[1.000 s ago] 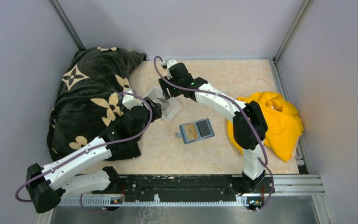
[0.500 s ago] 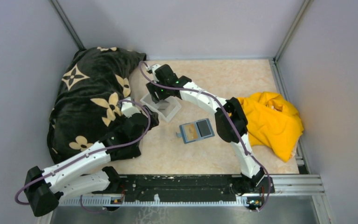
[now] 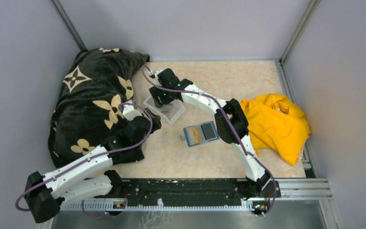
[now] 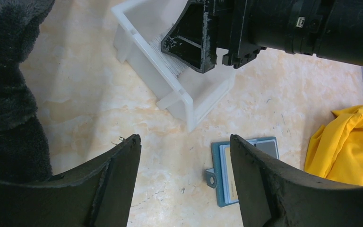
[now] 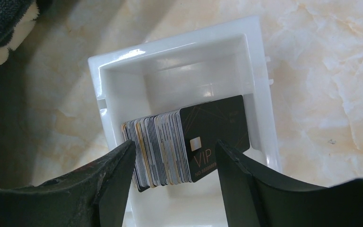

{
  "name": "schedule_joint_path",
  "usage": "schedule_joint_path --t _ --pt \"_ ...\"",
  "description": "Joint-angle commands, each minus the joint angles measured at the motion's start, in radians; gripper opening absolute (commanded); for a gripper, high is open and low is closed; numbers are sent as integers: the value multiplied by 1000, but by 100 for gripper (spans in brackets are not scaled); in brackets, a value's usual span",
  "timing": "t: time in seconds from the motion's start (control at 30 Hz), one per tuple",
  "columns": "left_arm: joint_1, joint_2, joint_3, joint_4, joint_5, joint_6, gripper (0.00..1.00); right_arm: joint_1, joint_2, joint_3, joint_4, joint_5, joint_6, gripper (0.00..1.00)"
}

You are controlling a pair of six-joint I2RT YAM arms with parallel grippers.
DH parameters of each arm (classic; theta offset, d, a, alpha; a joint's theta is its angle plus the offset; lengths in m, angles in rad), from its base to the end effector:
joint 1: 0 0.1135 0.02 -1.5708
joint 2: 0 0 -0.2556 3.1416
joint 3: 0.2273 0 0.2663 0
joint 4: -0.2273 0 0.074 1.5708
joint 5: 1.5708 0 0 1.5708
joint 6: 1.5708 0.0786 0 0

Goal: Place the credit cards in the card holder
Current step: Pick up the credit card from the storage box.

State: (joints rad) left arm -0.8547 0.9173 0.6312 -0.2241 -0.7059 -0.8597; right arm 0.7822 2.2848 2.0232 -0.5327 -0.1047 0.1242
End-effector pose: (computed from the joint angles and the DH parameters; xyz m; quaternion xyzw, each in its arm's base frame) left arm 0.2007 -0.1530 0.2354 -0.1769 0.8090 -0.1636 0.5361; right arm 0.3916 0.4007 0.1890 -0.3174 0.8683 0.2091 0.3187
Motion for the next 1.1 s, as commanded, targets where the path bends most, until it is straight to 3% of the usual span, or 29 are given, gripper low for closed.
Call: schedule_joint_path --t 0.0,0.23,0.8,1.07 --pt "15 -19 -15 20 13 8 75 -19 1 42 46 -36 29 63" --pt "29 -4 -14 33 31 11 75 -57 10 6 85 -141 90 60" --pt "60 10 -20 56 68 20 75 -76 48 -30 106 -221 141 56" --pt "75 20 -26 71 94 24 75 -75 20 -82 137 -256 162 43"
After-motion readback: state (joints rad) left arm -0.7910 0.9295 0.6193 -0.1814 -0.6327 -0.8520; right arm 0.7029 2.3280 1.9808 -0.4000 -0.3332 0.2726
